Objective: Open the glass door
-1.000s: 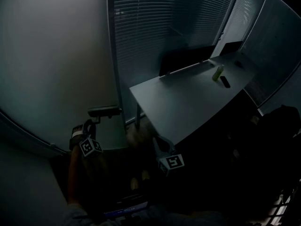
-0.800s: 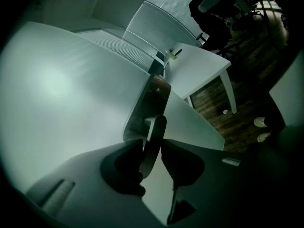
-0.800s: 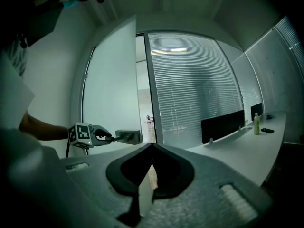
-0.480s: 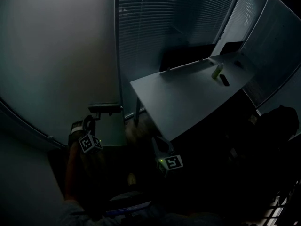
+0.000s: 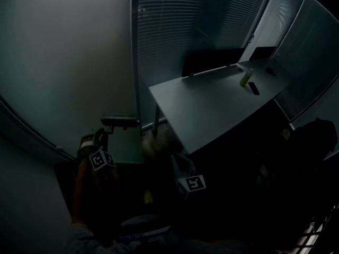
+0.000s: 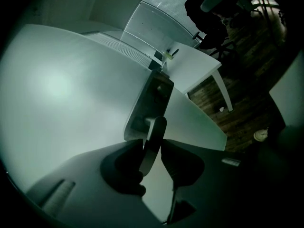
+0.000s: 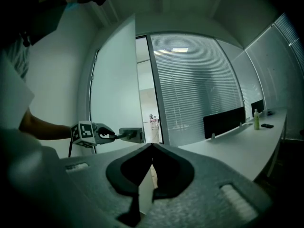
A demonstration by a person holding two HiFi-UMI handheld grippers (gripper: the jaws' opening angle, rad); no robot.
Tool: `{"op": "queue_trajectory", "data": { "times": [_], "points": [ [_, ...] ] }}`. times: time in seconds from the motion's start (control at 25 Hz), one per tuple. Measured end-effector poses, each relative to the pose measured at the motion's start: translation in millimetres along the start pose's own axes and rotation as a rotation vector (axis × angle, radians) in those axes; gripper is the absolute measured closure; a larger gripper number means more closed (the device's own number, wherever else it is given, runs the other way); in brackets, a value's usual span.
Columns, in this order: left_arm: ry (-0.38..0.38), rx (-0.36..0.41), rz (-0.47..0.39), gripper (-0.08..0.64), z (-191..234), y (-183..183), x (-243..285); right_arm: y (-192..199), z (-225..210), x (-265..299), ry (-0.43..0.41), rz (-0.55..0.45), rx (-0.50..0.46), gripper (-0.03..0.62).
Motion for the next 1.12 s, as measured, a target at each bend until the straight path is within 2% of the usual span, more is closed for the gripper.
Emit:
{"op": "queue_trajectory", "data": {
  "times": [0.68, 1.12],
  "points": [
    [-0.012, 0.0, 0.006, 0.433, -28.9, 13.7, -66.0, -0.4, 33.3, -66.2, -0.012, -0.033, -0.014, 0.589],
    [-0.02, 0.02, -0.022, 0.433, -44.0, 30.4, -96.7, 7.8, 61.0, -97.0, -0.004, -0.04, -0.027, 0.589]
  ]
}}
Point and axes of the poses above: the fingertips, and each gripper's own axes: x forward along the fingers, z to its left, y out of its underside, the point moved 9 cm from there along -x, backward along the fingers, and after that the axes turned 6 degrees about y, right-handed, at the moved point
